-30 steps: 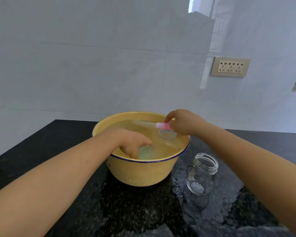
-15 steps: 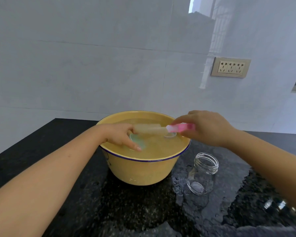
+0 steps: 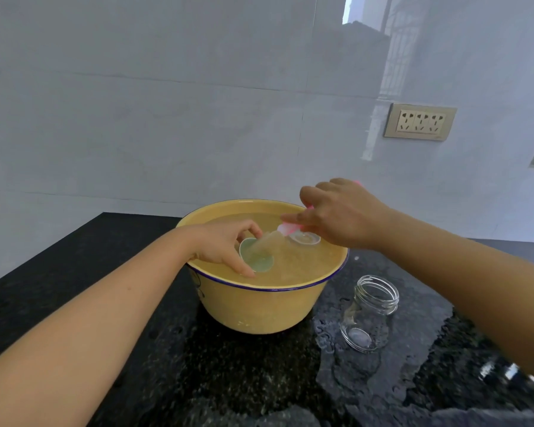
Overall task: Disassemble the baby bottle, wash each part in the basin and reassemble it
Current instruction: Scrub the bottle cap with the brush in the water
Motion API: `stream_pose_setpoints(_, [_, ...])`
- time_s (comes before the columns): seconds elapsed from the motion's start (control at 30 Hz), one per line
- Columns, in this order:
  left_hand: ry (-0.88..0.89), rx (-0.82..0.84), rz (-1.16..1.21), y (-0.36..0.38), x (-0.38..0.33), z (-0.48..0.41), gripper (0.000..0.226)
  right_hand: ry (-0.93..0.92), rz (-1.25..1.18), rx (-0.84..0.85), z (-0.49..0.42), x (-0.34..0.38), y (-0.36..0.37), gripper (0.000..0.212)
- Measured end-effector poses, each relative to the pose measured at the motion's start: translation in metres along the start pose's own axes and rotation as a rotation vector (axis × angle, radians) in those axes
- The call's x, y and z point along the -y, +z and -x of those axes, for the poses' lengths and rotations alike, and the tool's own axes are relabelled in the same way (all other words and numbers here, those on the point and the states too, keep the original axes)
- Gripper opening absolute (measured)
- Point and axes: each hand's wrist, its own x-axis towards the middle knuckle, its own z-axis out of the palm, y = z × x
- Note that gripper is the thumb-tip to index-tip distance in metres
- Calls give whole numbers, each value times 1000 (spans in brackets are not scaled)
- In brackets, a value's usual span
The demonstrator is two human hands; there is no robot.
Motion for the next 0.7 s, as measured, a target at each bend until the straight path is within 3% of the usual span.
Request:
stream_pose_setpoints(0.07, [5, -24, -34, 0, 2, -1, 62, 12, -18, 52, -6, 0, -3, 42])
stream_pose_setpoints(0.2, [-1, -44, -82, 0, 2, -4, 60, 165, -91, 328, -15, 4, -7, 42])
stream_pose_setpoints(0.3, [-1, -91, -117, 0, 2, -5, 57, 277, -128, 404, -22, 8, -9, 42])
stream_pose_setpoints(0.5, [-9, -145, -150, 1, 3, -5, 56, 385, -79, 654, -31, 15, -1, 57])
stream_pose_setpoints(0.7, [-37, -260, -124, -1, 10, -8, 62, 330, -316, 606, -28, 17, -6, 46])
